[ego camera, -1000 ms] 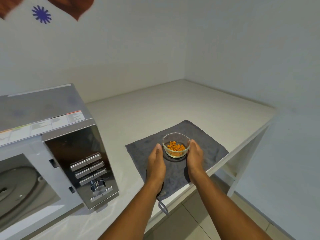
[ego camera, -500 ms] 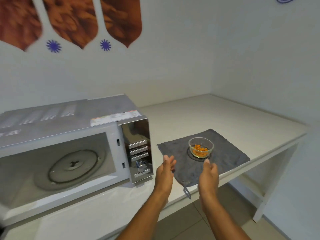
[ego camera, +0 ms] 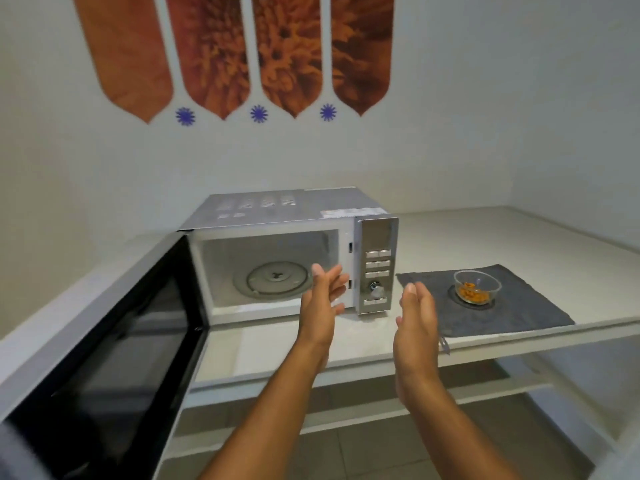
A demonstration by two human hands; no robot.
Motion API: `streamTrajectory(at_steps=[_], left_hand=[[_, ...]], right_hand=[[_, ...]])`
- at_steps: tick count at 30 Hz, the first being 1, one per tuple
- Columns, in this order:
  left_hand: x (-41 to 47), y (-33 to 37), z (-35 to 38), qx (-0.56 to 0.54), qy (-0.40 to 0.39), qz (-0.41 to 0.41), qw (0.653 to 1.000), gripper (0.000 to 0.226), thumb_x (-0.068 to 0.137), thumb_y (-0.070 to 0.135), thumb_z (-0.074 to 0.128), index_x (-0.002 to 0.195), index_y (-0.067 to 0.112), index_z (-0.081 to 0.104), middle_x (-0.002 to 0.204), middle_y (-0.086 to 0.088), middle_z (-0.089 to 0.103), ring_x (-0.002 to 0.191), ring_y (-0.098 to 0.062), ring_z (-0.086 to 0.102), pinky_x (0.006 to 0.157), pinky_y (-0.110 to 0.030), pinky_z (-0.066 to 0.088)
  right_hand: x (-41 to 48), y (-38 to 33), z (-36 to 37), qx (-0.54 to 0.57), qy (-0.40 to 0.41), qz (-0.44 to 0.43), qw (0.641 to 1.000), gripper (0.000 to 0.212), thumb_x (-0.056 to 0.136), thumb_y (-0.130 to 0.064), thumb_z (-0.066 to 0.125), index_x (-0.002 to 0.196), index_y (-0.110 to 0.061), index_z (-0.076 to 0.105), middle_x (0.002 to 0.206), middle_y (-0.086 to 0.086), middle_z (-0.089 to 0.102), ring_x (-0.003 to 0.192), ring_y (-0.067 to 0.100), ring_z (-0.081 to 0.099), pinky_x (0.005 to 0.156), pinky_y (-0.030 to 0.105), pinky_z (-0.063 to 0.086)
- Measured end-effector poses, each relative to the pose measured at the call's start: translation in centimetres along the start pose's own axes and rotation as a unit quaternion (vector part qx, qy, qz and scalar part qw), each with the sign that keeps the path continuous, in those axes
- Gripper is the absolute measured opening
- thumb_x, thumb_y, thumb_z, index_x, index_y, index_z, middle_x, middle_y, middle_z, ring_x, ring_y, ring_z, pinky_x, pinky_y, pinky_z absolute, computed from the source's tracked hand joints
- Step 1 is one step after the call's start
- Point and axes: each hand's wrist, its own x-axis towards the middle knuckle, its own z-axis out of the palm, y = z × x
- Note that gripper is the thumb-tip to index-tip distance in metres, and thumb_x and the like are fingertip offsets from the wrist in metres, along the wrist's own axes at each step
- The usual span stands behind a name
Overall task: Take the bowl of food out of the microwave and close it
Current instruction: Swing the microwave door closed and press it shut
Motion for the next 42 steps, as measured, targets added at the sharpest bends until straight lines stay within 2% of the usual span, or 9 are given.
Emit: streamTrajectory(at_steps=[10,13,17,21,26,32,35,38,42], left_hand=[[-10.5,8.5,-7.8,0.011,0.074,0.127,0.989,0.075,0.098,0.070,0.024,0.144,0.025,0.063,0.139,0.006,0.071,0.131,-0.006,0.062,0.118,-0.045,0.046],[-12.9,11.2,-9.7,0.010,0.082,0.174,0.981,0.071,0.102,0.067,0.026,0.143,0.024,0.064,0.136,0.009,0.072,0.129,-0.002,0.063,0.117,-0.044,0.047],[-15.1,15.1,-12.8,-0.004,0.102,0.240,0.965,0.080,0.093,0.074,0.027,0.141,0.022,0.065,0.135,0.006,0.074,0.129,-0.006,0.065,0.118,-0.047,0.046],[-15.9,18.6,-17.0,0.027,0.139,0.274,0.951,0.075,0.102,0.066,0.024,0.140,0.017,0.066,0.133,0.003,0.075,0.127,-0.010,0.068,0.116,-0.048,0.047],[-15.6,20.6,-22.4,0.064,0.178,0.255,0.948,0.072,0.106,0.064,0.026,0.134,0.013,0.069,0.125,0.000,0.079,0.119,-0.015,0.073,0.116,-0.051,0.048],[-14.6,19.2,-25.7,0.136,0.175,0.208,0.953,0.080,0.098,0.073,0.028,0.134,0.016,0.070,0.129,0.003,0.077,0.122,-0.014,0.071,0.119,-0.051,0.046],[-14.1,17.9,-26.5,0.176,0.127,0.171,0.961,0.078,0.103,0.070,0.023,0.137,0.017,0.069,0.136,0.005,0.074,0.128,-0.010,0.067,0.122,-0.046,0.042],[-13.4,16.7,-27.1,0.209,0.091,0.125,0.966,0.081,0.102,0.073,0.021,0.138,0.019,0.069,0.142,0.006,0.070,0.133,-0.008,0.063,0.126,-0.042,0.037],[-12.4,15.3,-27.5,0.230,0.075,0.075,0.967,0.083,0.100,0.075,0.022,0.136,0.018,0.071,0.142,0.006,0.070,0.133,-0.007,0.063,0.127,-0.042,0.035]], right_hand=[[-11.6,-5.6,4.7,0.045,-0.143,-0.096,0.984,0.068,0.094,-0.071,0.039,0.151,-0.033,0.044,0.150,-0.011,0.053,0.139,0.008,0.048,0.119,0.046,0.036],[-14.7,-6.8,6.1,0.058,-0.194,-0.129,0.971,0.060,0.096,-0.062,0.040,0.148,-0.033,0.049,0.147,-0.015,0.056,0.136,0.002,0.050,0.118,0.041,0.038],[-17.8,-7.7,8.1,0.070,-0.267,-0.160,0.948,0.040,0.106,-0.033,0.045,0.145,-0.029,0.054,0.142,-0.017,0.060,0.132,-0.003,0.052,0.114,0.032,0.042],[-20.4,-8.1,10.2,0.054,-0.337,-0.172,0.924,0.045,0.102,-0.029,0.047,0.147,-0.026,0.053,0.144,-0.014,0.059,0.133,-0.004,0.051,0.115,0.031,0.042],[-23.2,-8.4,12.6,-0.027,-0.395,-0.224,0.891,0.057,0.097,-0.036,0.042,0.153,-0.028,0.045,0.156,-0.015,0.047,0.142,-0.006,0.038,0.120,0.033,0.035],[-24.3,-7.5,14.5,-0.151,-0.436,-0.324,0.826,0.053,0.106,-0.031,0.041,0.158,-0.026,0.035,0.163,-0.012,0.036,0.148,-0.005,0.026,0.121,0.020,0.022],[-24.5,-7.0,14.9,-0.198,-0.443,-0.374,0.790,0.050,0.107,-0.031,0.041,0.156,-0.024,0.038,0.161,-0.008,0.041,0.147,-0.001,0.029,0.118,0.014,0.017],[-24.3,-6.4,15.1,-0.237,-0.430,-0.431,0.757,0.047,0.106,-0.031,0.042,0.151,-0.018,0.046,0.156,-0.001,0.049,0.144,0.005,0.034,0.108,0.002,0.000],[-23.5,-6.0,14.8,-0.256,-0.414,-0.479,0.731,0.048,0.105,-0.037,0.040,0.146,-0.017,0.054,0.150,0.000,0.057,0.142,0.009,0.042,0.111,0.010,0.004]])
